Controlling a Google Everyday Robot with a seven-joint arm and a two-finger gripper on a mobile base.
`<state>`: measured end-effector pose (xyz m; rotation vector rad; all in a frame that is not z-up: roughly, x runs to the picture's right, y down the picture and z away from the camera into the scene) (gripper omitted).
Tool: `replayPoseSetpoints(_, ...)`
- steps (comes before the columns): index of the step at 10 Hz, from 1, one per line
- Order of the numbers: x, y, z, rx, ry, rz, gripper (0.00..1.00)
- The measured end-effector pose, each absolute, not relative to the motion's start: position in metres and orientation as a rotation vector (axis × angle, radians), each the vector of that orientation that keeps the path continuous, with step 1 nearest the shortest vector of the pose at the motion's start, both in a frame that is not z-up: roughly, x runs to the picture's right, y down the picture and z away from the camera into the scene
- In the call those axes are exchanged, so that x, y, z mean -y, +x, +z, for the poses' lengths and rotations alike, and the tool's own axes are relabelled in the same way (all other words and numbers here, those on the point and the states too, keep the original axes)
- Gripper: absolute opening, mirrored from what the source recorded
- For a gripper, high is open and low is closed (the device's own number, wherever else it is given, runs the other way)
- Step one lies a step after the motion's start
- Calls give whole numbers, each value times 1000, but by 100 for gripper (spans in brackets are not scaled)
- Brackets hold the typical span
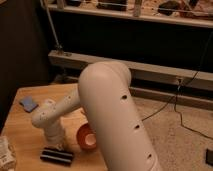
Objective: Push the eraser across the table
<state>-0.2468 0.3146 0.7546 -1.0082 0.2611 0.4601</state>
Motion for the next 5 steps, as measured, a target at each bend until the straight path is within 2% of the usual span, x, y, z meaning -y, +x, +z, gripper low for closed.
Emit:
replayPoseSetpoints(3,-294,-254,736,-168,-1264,545,0)
replayPoseSetpoints(5,-263,-238,735,-85,-1460,622,0)
